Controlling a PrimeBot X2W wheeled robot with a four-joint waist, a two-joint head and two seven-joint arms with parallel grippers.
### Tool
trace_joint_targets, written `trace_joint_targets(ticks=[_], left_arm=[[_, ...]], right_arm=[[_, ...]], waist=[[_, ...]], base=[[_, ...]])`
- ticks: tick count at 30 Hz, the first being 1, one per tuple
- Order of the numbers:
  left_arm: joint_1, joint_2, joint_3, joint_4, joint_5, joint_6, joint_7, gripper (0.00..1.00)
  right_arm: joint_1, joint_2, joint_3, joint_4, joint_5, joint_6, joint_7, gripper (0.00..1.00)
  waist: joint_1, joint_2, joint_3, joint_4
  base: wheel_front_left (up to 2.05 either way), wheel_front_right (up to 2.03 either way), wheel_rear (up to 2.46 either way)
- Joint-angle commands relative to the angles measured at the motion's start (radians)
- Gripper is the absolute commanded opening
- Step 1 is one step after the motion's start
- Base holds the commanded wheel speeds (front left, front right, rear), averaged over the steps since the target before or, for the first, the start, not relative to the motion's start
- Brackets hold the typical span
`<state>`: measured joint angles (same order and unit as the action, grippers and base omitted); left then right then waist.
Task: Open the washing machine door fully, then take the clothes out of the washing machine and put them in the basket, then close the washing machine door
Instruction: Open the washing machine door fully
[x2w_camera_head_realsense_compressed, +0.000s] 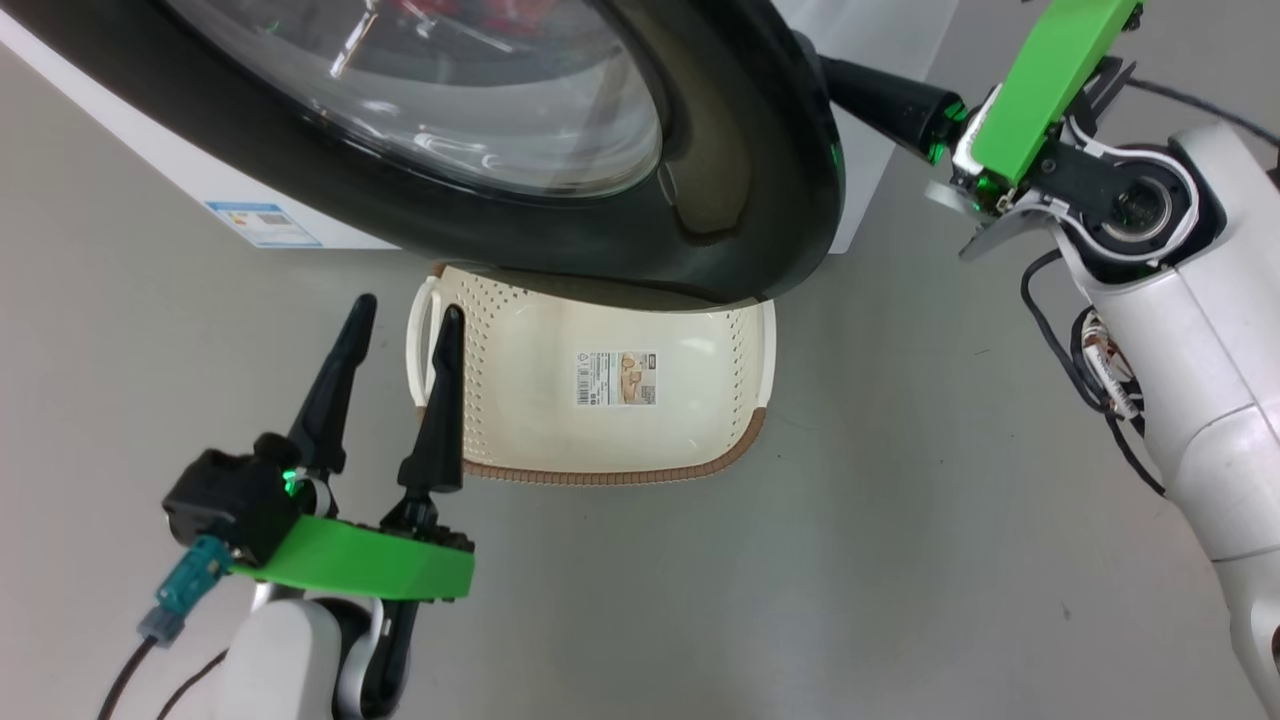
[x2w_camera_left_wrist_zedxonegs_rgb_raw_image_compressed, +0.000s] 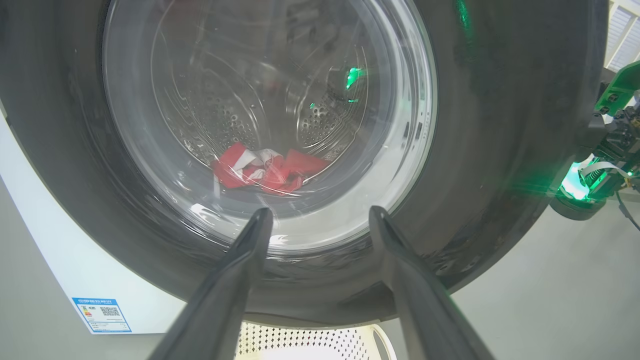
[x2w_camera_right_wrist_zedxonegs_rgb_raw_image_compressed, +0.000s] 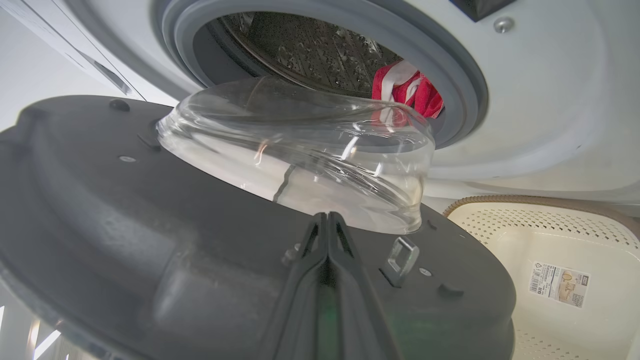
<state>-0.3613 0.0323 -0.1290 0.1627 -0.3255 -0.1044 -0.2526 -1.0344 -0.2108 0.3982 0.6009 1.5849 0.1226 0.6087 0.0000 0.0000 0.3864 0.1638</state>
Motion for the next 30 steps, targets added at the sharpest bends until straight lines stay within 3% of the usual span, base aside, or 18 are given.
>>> trace_joint_targets(ticks=[1, 5, 6, 7, 8, 9, 14, 19, 20, 26, 30], left_arm=[[0.023, 0.018, 0.033, -0.02, 0.0, 0.008, -0.009, 1.0], [0.032, 0.018, 0.036, -0.016, 0.0, 0.008, -0.009, 1.0], [0.032, 0.018, 0.036, -0.015, 0.001, 0.008, -0.009, 1.0], [0.032, 0.018, 0.037, -0.013, 0.001, 0.007, -0.009, 1.0], [0.032, 0.018, 0.037, -0.012, 0.002, 0.007, -0.009, 1.0], [0.032, 0.018, 0.038, -0.01, 0.002, 0.006, -0.009, 1.0], [0.032, 0.018, 0.041, -0.009, 0.003, 0.004, -0.009, 1.0], [0.035, 0.018, 0.049, -0.006, 0.003, 0.003, -0.009, 1.0], [0.035, 0.018, 0.049, -0.006, 0.003, 0.003, -0.009, 1.0], [0.04, 0.018, 0.059, -0.007, 0.013, -0.001, -0.009, 1.0], [0.047, 0.018, 0.067, -0.01, 0.018, -0.002, -0.009, 1.0]], right_arm=[[0.025, 0.023, -0.003, -0.028, 0.017, 0.008, 0.001, 0.0], [0.044, 0.023, -0.017, -0.023, 0.002, 0.008, -0.04, 0.0], [0.048, 0.023, -0.02, -0.024, -0.005, 0.008, -0.057, 0.2], [0.052, 0.022, -0.025, -0.028, -0.011, 0.008, -0.075, 0.49], [0.057, 0.02, -0.028, -0.034, -0.018, 0.008, -0.091, 0.91], [0.063, 0.016, -0.028, -0.043, -0.029, 0.008, -0.107, 1.0], [0.105, -0.009, -0.019, -0.137, -0.103, 0.008, -0.236, 1.0], [0.167, -0.068, 0.051, -0.225, -0.247, 0.008, -0.448, 1.0], [0.167, -0.068, 0.051, -0.225, -0.247, 0.008, -0.448, 1.0], [0.232, -0.151, 0.171, -0.196, -0.441, 0.008, -0.781, 1.0], [0.263, -0.172, 0.198, -0.138, -0.554, 0.008, -0.865, 1.0]], waist=[[0.0, 0.0, -0.005, -0.005], [0.0, 0.0, -0.01, -0.012], [0.0, 0.0, -0.011, -0.014], [0.0, 0.0, -0.012, -0.015], [0.0, 0.0, -0.013, -0.017], [0.0, 0.0, -0.014, -0.018], [0.0, 0.0, -0.015, -0.03], [0.0, 0.0, -0.021, -0.041], [0.0, 0.0, -0.021, -0.041], [0.0, 0.0, -0.032, -0.054], [0.0, 0.0, -0.04, -0.063]], base=[[0.0, 0.0, 0.0], [0.0, 0.0, 0.0], [0.0, 0.0, 0.0], [0.0, 0.0, 0.0], [0.0, 0.0, 0.0], [0.0, 0.0, 0.0], [0.0, 0.0, 0.0], [0.0, 0.0, 0.0], [0.0, 0.0, 0.0], [0.0, 0.0, 0.0], [0.0, 0.0, 0.0]])
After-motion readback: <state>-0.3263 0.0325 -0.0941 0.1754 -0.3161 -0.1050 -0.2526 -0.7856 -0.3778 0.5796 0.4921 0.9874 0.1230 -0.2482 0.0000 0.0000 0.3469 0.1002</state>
